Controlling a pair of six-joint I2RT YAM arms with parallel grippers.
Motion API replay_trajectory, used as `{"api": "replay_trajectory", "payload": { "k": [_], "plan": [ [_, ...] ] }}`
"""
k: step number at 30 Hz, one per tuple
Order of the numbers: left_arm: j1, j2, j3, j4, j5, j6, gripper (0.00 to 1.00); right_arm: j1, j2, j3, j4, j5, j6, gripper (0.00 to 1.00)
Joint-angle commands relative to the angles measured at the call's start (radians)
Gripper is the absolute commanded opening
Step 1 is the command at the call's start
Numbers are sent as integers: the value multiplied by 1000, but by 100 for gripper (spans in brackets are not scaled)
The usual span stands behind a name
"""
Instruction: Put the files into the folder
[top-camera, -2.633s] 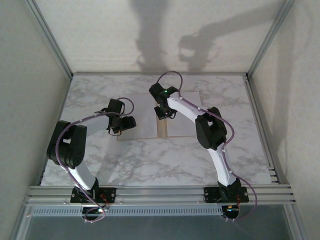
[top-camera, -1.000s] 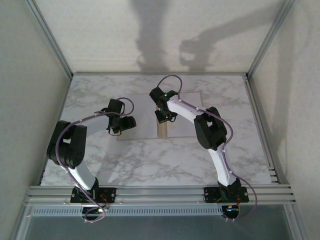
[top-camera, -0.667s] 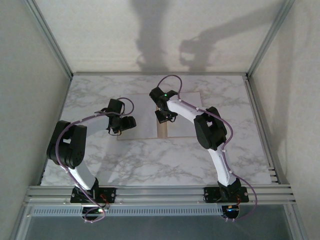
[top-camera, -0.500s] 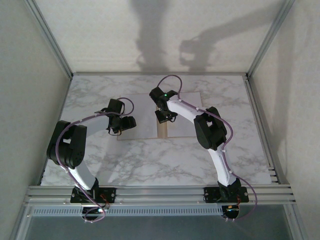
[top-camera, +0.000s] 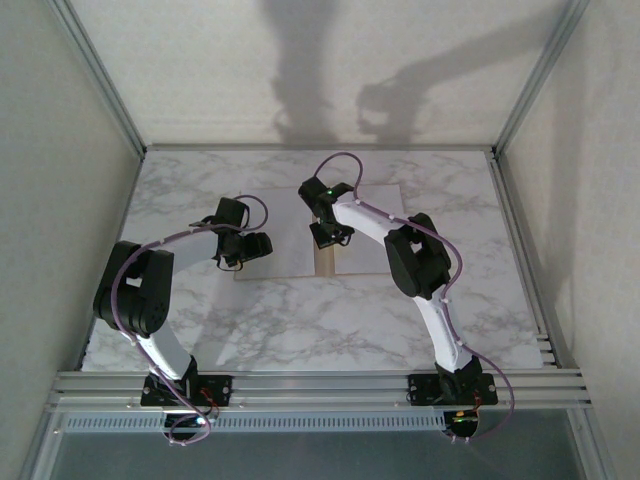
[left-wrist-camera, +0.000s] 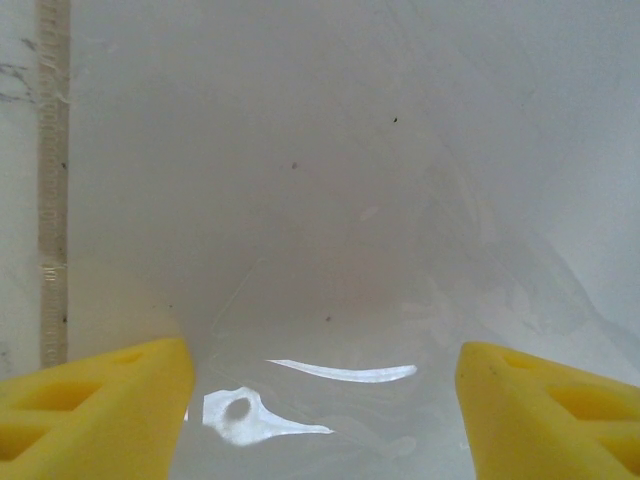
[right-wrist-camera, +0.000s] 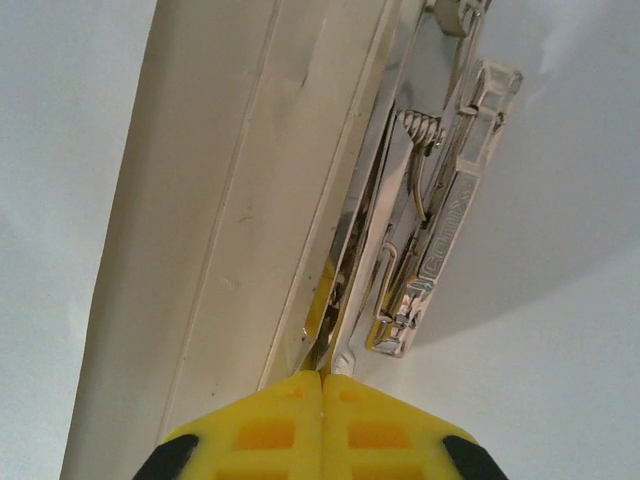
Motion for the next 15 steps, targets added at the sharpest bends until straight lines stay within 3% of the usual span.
{"api": "replay_trajectory", "payload": {
  "k": [1,15],
  "plan": [
    [8,26,-27,-51,-21,0,71,2,88,-53,-25,-28,18,3],
    [8,30,-53,-19,-7,-11,71,5,69,-59,13,-141,39,3]
  ]
}}
